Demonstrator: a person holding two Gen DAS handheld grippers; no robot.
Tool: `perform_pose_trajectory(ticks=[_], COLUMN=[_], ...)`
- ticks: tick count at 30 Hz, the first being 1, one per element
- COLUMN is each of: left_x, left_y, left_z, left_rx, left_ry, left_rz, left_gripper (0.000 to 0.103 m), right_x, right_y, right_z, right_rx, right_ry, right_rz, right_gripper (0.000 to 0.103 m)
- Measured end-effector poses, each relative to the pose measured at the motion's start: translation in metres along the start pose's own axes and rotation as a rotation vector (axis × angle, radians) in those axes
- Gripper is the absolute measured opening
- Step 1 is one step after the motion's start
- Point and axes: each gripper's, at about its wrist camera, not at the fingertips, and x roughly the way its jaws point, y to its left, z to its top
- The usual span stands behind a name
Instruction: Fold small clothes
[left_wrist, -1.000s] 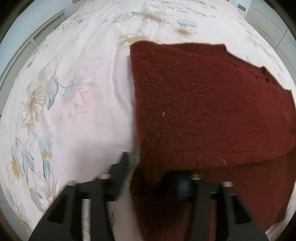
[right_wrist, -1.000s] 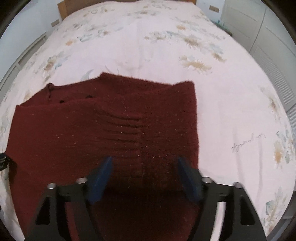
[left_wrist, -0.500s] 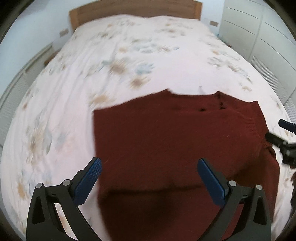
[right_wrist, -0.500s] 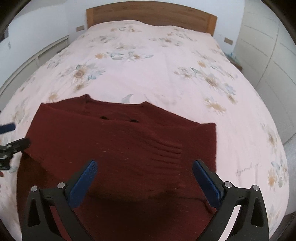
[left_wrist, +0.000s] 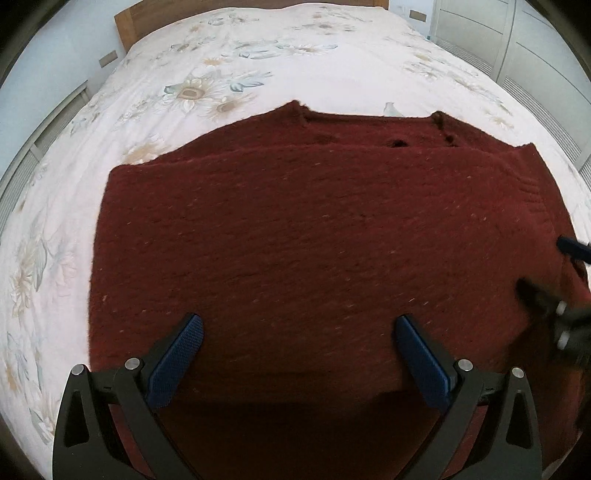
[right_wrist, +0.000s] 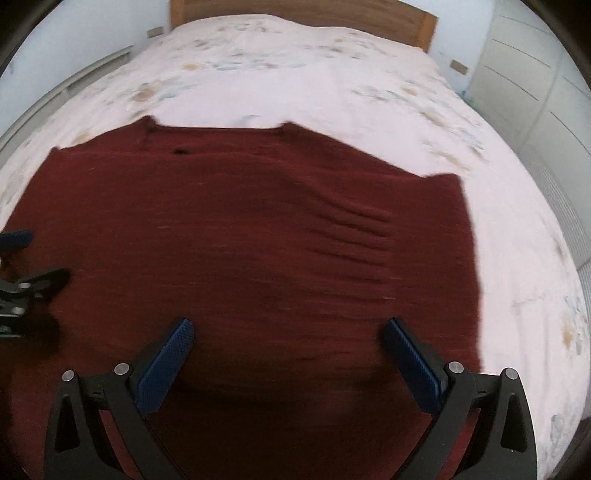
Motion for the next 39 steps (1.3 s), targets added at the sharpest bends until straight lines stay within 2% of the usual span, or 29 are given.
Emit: perform_pose_trajectory(ticks=[4, 8, 11, 14, 18, 21, 25, 33, 39], left_x=[0.002, 0.003, -0.004, -0.023, -0.057, -0.080, -0.102, -0.110, -0.102], left_y=[0.021, 0.033, 0.029, 0.034, 0.033, 0.038, 0.042, 0.043, 0.043], left_z=[-0.006, -0.010, -0.007, -0.003, -0.015, -0.035, -0.071, -0.140, -0.169], left_rx=[-0.038, -0.066, -0.073, -0.093, -0.106, -0.131, -0.111, -0.137, -0.171], left_ry=[0.002, 0.010, 0.037, 0.048, 0.034, 0.025, 0.034, 0.114, 0.171], left_rz=[-0.019, -0.055, -0.062, -0.061, -0.063, -0.082, -0.053, -0.048, -0.065], left_gripper=[0.102, 0.102, 0.102, 0.102, 0.102, 0.102, 0.102, 0.102, 0.102], right_x=[0.003, 0.000, -0.006, -0.029, -0.061, -0.083, -0.098, -0.097, -0.096], right_y=[-0.039, -0.051, -0.047, -0.045, -0.054, -0.066, -0.081, -0.090, -0.088], right_z=[-0.007, -0.008, -0.004, -0.004, -0.014, -0.033, -0.068, -0.136, -0.169], right_rx=[0.114, 0.114, 0.088, 0.061, 0.072, 0.097, 0.162, 0.224, 0.208], right_ry=[0.014, 0.011, 0.010, -0.020, -0.048, -0.050, -0.030, 0.105, 0.166], right_rz=[0.033, 0.045, 0.037, 0.016, 0.025, 0.024, 0.034, 0.069, 0.080], right_gripper=[0.103, 0.103, 0.103, 0.103, 0.103, 0.103, 0.103, 0.103, 0.103])
